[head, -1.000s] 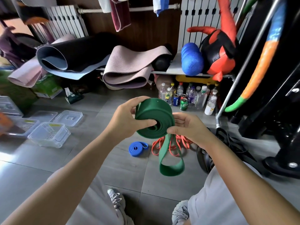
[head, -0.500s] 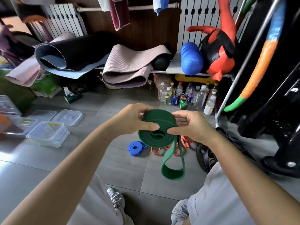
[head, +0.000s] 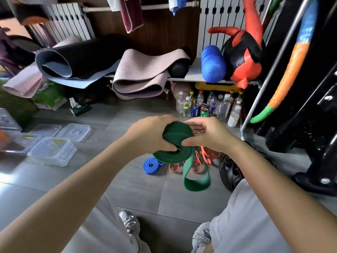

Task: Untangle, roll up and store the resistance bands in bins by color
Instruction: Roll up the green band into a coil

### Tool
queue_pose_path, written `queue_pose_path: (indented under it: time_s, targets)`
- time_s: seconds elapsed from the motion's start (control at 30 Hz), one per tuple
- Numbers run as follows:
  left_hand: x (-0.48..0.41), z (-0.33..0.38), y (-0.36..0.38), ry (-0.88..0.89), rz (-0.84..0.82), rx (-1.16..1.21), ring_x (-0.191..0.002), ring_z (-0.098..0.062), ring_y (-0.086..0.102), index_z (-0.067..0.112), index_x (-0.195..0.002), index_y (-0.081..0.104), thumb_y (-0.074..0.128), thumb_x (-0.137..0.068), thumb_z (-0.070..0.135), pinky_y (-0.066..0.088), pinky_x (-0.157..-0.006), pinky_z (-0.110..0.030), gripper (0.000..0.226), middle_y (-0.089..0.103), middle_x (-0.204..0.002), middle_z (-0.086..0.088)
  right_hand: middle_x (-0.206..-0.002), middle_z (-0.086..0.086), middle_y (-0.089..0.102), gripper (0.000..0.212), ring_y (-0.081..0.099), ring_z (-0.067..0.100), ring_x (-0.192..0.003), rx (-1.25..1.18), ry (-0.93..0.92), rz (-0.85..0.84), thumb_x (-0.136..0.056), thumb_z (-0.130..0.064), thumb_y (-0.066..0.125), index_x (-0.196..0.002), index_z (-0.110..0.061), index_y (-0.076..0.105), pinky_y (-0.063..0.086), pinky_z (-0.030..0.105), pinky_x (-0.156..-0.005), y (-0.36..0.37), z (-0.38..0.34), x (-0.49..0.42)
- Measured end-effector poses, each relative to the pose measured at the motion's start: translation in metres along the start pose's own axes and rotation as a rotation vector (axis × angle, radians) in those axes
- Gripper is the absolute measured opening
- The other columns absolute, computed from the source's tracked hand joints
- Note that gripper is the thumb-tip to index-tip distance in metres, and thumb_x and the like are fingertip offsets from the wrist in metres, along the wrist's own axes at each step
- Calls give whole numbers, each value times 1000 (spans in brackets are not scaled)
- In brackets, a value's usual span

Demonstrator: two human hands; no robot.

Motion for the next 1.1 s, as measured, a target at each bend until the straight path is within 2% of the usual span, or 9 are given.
queue_pose_path:
  time_s: [0.2,0.37,0.53,0.67,0.73,0.8,0.93,1.0,1.1]
  targets:
    - [0,-24,2,-54,165,632,-90,-16,67,34,-104,62,89,-55,19,56,-80,-41,58,68,-98,6,-91,-12,73,45,68,6,-91,-94,44,21,-55,-22,79,-97,-23,65,52,20,-83,-15,10,14]
    - [4,-31,12,-115,318,981,-90,-16,69,33,-100,61,84,-59,-2,55,-75,-28,59,70,-100,4,-98,-8,73,74,68,11,-97,-223,52,84,-40,-50,89,-105,-26,64,51,22,-86,-23,21,20]
    - [9,-30,27,-171,305,1318,-89,-22,69,25,-107,64,84,-57,3,57,-74,-43,58,71,-100,-2,-87,-3,75,62,70,12,-87,-340,-17,130,-61,-11,74,-119,-23,55,53,21,-77,-14,15,22]
    - [12,-27,43,-239,221,1504,-96,-26,67,14,-119,56,82,-64,7,56,-78,-47,61,68,-109,-10,-89,-2,75,61,70,14,-86,-412,-60,201,-64,-5,70,-119,-25,54,54,25,-75,-5,10,19]
    - [10,-30,42,-270,118,1391,-101,-25,66,12,-124,51,86,-60,17,55,-83,-47,73,64,-116,-12,-89,-1,75,58,70,15,-86,-410,-59,192,-64,-4,70,-118,-22,55,55,25,-73,-5,6,19]
    - [8,-33,27,-246,100,911,-107,-19,61,17,-128,46,89,-52,30,51,-92,-43,88,58,-123,-4,-90,-1,75,59,70,14,-87,-381,-38,152,-64,-3,71,-119,-20,55,55,24,-74,-5,2,18]
    - [10,-10,-1,51,116,260,-115,-9,43,42,-143,22,84,-64,29,42,-95,-28,102,36,-132,8,-98,-1,73,58,69,13,-95,-197,-10,46,-65,0,76,-115,-24,58,53,23,-80,1,-9,12]
    - [11,-6,-4,101,39,135,-114,-10,47,47,-140,28,80,-68,34,45,-95,-34,90,43,-133,11,-97,-1,73,55,70,12,-92,-112,20,31,-67,1,79,-110,-25,58,53,24,-81,2,-11,9]
    - [12,-9,-6,63,-42,176,-112,-10,51,41,-137,37,79,-70,32,46,-95,-35,79,53,-127,13,-90,1,73,54,70,14,-82,-61,75,42,-66,0,81,-103,-24,50,55,29,-78,3,-11,8]
Point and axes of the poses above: each hand's wrist, its own x-axis away from the middle knuckle, its own y-axis out of the palm, z = x × y, the point moved 5 cm from there along -x, towards the middle knuckle
